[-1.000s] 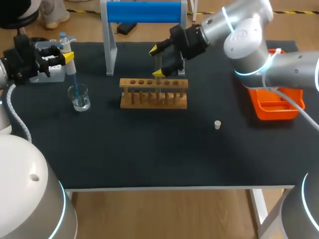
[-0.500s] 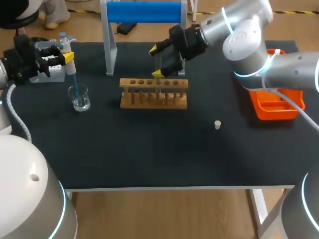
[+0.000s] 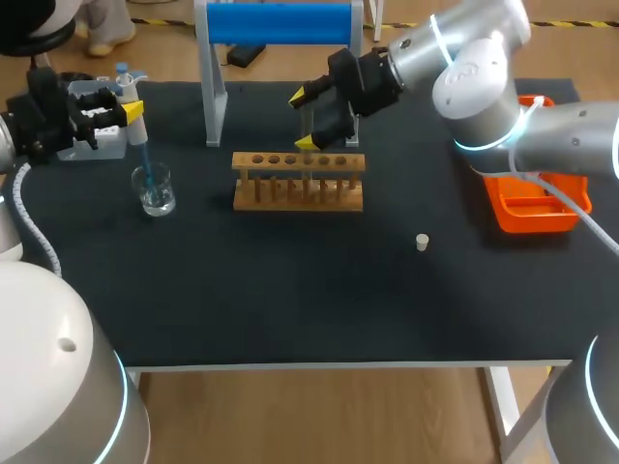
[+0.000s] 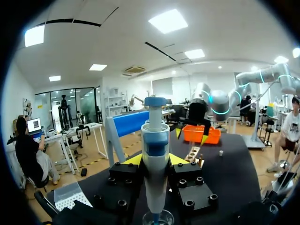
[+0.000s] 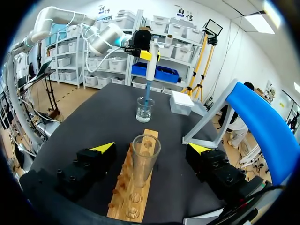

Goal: Invert the test tube, pick up the pipette, mount the tip to pipette, aspirate from beaker and dispense into the tube, eject the tip, return the pipette, and cap with the stopper.

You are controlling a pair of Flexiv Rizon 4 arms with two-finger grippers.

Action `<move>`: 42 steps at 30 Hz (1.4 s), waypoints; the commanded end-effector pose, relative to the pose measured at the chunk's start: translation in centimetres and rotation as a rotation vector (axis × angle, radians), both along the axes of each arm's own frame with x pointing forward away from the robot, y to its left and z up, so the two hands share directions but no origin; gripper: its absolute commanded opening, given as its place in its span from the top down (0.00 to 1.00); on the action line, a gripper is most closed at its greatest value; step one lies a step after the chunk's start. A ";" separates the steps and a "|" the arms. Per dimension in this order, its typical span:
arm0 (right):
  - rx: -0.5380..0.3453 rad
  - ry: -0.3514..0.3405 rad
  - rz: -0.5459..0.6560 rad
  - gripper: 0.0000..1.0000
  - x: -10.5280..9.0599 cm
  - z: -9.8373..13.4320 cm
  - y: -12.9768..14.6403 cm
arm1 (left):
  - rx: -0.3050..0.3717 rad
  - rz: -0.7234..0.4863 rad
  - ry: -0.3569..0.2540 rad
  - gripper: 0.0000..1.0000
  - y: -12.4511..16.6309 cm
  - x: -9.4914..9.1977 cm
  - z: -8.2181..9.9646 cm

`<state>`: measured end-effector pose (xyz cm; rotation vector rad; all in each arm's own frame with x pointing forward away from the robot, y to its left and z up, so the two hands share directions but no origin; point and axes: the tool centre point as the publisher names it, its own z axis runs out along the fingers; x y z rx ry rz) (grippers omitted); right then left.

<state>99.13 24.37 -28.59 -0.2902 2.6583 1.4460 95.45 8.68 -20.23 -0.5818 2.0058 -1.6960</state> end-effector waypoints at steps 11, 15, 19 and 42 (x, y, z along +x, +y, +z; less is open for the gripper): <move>-0.002 0.001 0.000 0.00 0.0 0.1 -0.1 | 0.010 0.005 -0.024 1.00 -0.3 -0.2 0.9; -0.002 0.001 0.000 0.00 0.0 0.1 -0.1 | 0.021 0.010 -0.041 1.00 -0.4 -0.6 1.9; -0.002 0.001 0.000 0.00 0.0 0.1 -0.1 | 0.032 0.011 -0.052 1.00 -0.6 -0.9 2.8; -0.002 0.001 0.000 0.00 0.0 0.1 -0.1 | 0.104 0.023 -0.113 1.00 -2.2 -2.2 7.2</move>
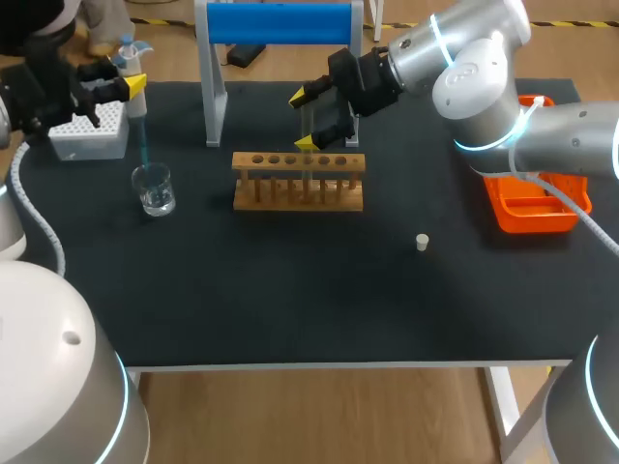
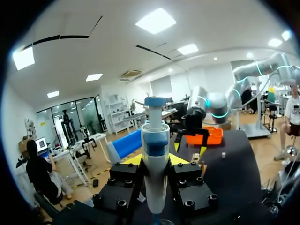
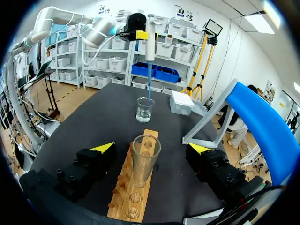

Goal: Invert the test tube, pick up the pipette, mount the tip to pipette, aspirate from beaker and dispense into the tube, eject the tip, return the pipette, and cap with the stopper.

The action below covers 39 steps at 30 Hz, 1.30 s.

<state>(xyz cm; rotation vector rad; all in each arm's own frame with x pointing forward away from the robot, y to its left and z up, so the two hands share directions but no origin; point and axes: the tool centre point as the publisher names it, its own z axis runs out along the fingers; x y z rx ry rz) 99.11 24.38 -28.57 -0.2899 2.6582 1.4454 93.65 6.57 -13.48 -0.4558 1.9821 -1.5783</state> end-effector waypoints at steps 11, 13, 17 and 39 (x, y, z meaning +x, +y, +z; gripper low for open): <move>-0.002 0.001 0.001 0.00 0.0 0.1 -0.1 | 0.018 0.014 0.025 1.00 -1.5 -0.2 3.4; -0.002 0.001 0.001 0.00 0.0 0.1 -0.1 | 0.037 0.018 0.042 1.00 -2.0 0.0 4.6; -0.002 0.001 0.001 0.00 0.0 0.1 -0.1 | 0.036 -0.006 0.073 1.00 -3.2 0.3 7.1; -0.002 0.001 0.001 0.00 0.0 0.1 -0.1 | 0.028 -0.224 0.129 1.00 -15.4 0.7 14.6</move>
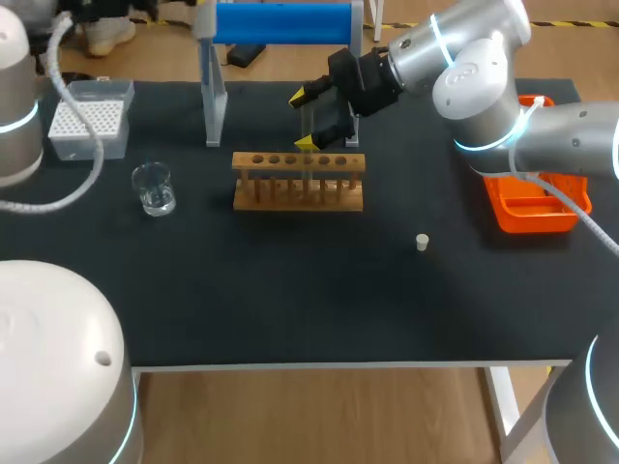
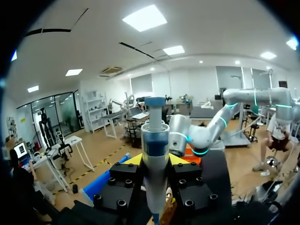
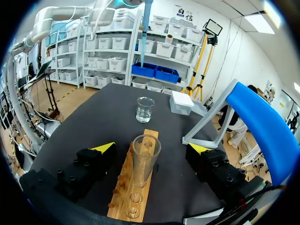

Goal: Invert the test tube, pick up the pipette, mount the tip to pipette, aspirate from beaker and dispense into the tube, eject the tip, return the pipette, and cap with the stopper.

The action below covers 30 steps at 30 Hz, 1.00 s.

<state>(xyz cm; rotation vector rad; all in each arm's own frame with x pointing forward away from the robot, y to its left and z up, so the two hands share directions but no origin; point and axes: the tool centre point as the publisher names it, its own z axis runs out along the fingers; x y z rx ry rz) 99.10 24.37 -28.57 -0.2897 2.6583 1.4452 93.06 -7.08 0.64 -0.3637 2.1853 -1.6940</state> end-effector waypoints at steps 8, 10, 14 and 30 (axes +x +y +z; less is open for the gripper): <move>-0.002 0.001 0.001 0.00 0.0 0.1 -0.1 | -0.018 -0.087 -0.008 1.00 -5.4 1.6 1.4; -0.002 0.001 0.001 0.00 0.0 0.1 -0.1 | -0.028 -0.101 -0.007 1.00 -6.2 1.6 1.6; -0.002 0.001 0.001 0.00 0.0 0.1 -0.1 | -0.056 -0.132 0.002 1.00 -7.6 1.7 1.9; -0.002 0.001 0.001 0.00 0.0 0.1 -0.1 | -0.077 -0.151 0.002 1.00 -8.0 1.6 2.2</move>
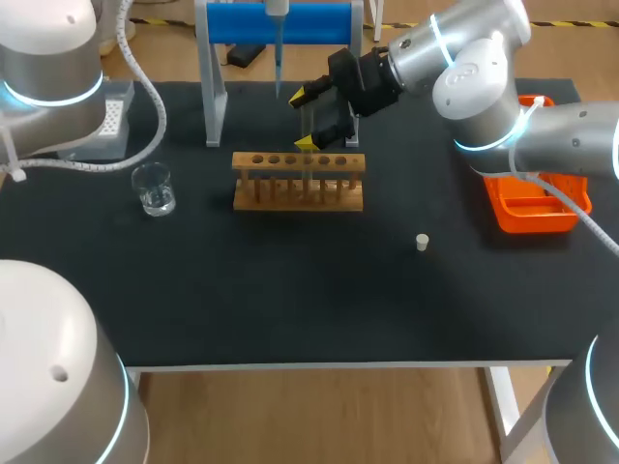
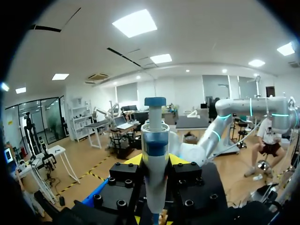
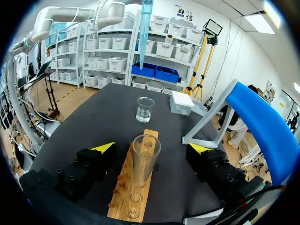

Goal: Invert the test tube, pick up the pipette, mount the tip to pipette, aspirate from beaker and dispense into the tube, eject the tip, return the pipette, and cap with the stopper.

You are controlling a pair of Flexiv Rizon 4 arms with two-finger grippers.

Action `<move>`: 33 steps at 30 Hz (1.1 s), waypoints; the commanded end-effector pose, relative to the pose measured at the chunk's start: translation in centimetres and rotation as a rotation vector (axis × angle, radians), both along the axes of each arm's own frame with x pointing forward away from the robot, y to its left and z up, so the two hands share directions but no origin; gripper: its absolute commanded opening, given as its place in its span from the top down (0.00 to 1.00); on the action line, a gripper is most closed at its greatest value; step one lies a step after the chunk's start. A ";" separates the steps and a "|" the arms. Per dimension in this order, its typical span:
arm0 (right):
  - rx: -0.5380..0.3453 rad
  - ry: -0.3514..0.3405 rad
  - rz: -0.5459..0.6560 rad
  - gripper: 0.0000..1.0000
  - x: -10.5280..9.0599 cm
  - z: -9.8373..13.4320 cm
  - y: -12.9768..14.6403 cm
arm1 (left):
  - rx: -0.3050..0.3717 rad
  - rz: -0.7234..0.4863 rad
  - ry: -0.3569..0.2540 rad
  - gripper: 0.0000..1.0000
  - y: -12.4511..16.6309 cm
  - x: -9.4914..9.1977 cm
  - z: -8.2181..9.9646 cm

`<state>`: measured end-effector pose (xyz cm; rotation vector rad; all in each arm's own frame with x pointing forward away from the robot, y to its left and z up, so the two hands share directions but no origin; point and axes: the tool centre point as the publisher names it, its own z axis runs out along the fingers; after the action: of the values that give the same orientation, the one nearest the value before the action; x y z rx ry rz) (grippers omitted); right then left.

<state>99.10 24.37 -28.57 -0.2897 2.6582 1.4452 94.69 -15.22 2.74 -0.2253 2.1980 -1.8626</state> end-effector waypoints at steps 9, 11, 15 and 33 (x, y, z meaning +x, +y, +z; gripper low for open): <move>-0.002 0.001 0.001 0.00 0.0 0.1 -0.1 | 0.002 -0.002 0.002 1.00 0.1 0.0 0.1; -0.002 0.001 0.001 0.00 0.0 0.1 -0.1 | 0.002 -0.002 0.002 1.00 0.1 0.0 0.1; -0.002 0.001 0.001 0.00 0.0 0.1 -0.1 | 0.002 -0.002 0.002 1.00 0.1 0.0 0.1; -0.002 0.001 0.001 0.00 0.0 0.1 -0.1 | -0.018 -0.033 0.004 1.00 -3.1 1.7 -1.0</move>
<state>99.10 24.37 -28.57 -0.2896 2.6582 1.4452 95.82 -17.80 1.92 -0.2058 2.2008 -1.9004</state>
